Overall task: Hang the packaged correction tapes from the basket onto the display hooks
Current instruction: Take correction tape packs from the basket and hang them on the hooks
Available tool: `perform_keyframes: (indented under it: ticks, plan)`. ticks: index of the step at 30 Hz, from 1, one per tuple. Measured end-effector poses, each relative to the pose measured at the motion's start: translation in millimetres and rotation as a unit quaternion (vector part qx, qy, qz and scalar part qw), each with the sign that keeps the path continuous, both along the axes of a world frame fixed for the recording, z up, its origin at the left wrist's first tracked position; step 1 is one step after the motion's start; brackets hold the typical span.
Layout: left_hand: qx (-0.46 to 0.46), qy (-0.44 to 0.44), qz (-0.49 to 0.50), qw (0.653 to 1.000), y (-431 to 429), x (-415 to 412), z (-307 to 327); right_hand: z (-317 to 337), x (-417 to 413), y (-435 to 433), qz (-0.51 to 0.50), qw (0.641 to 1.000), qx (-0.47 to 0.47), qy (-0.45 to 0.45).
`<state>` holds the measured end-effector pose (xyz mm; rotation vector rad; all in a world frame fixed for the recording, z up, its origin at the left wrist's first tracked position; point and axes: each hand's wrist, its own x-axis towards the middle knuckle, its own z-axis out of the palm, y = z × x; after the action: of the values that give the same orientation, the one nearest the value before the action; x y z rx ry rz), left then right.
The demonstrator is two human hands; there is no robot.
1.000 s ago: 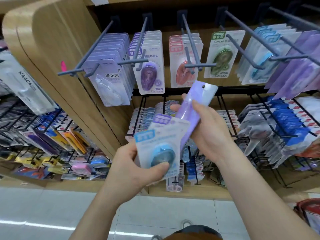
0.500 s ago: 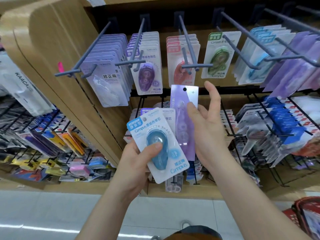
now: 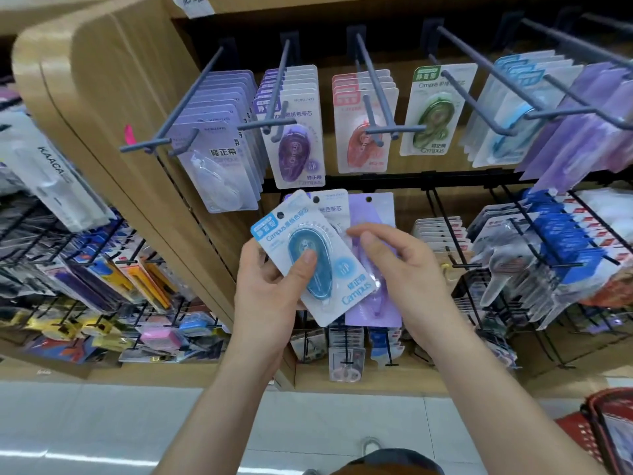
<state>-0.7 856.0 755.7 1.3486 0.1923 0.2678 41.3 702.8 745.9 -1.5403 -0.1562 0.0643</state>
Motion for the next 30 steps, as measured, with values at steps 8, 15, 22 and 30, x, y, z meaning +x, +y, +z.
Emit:
perform_keyframes:
  ticks: [8,15,22,30]
  plan:
    - [-0.014,0.012,-0.066,0.998,8.3,-4.4,-2.7,-1.8,4.6,-3.1,-0.041,0.998,-0.040,0.003]
    - [-0.087,0.015,-0.092,0.992,13.0,-3.8,2.6,-0.6,2.2,0.1,-0.028,0.997,0.016,0.063]
    - [-0.124,0.031,-0.145,0.981,22.9,-4.4,-1.2,5.2,3.7,-8.6,0.068,0.995,0.024,0.071]
    - [0.065,-0.009,0.013,0.998,41.4,-9.4,-0.9,14.2,7.1,-4.4,0.020,1.000,-0.010,0.010]
